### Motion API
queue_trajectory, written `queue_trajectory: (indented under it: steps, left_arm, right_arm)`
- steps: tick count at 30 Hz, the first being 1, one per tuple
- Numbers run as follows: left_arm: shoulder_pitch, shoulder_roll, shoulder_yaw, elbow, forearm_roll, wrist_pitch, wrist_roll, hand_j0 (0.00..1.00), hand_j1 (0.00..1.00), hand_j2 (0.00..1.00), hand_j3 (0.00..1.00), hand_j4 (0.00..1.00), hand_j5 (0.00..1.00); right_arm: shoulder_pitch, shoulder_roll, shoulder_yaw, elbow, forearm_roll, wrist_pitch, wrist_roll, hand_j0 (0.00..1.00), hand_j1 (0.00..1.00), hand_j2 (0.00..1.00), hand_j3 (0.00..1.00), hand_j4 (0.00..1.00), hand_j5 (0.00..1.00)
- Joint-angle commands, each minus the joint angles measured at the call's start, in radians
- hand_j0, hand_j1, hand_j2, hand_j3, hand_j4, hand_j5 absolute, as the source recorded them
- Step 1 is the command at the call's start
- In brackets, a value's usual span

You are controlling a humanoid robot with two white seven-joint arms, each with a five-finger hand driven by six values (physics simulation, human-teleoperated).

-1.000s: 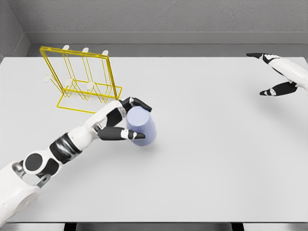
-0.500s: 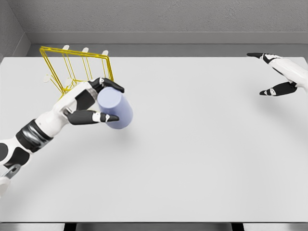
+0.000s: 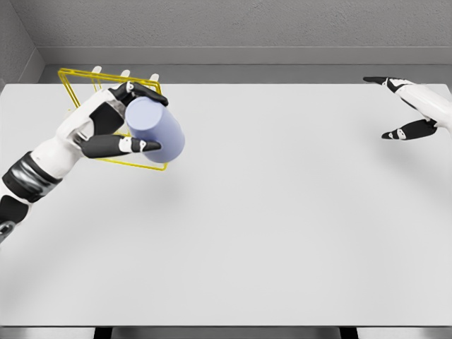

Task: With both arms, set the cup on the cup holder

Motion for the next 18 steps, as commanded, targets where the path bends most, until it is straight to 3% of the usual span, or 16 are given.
queue_trajectory:
  steps: [1, 10, 18]
  left_arm:
    - [-0.002, 0.013, 0.001, 0.0, 0.016, 0.001, 0.002, 0.47, 0.47, 0.47, 0.47, 0.47, 0.47]
    - [-0.052, 0.02, 0.0, 0.004, 0.022, 0.007, 0.005, 0.47, 0.47, 0.47, 0.47, 0.47, 0.47]
    - [-0.052, 0.029, 0.026, 0.013, 0.021, 0.011, 0.007, 0.48, 0.48, 0.48, 0.48, 0.48, 0.48]
  right_arm:
    - [0.0, -0.002, -0.001, 0.0, -0.007, 0.001, 0.0, 1.0, 1.0, 1.0, 1.0, 1.0, 1.0]
    - [0.008, -0.003, -0.021, 0.014, -0.005, 0.001, 0.0, 1.0, 1.0, 1.0, 1.0, 1.0, 1.0]
    - [0.008, -0.003, -0.021, 0.014, -0.005, 0.001, 0.0, 1.0, 1.0, 1.0, 1.0, 1.0, 1.0]
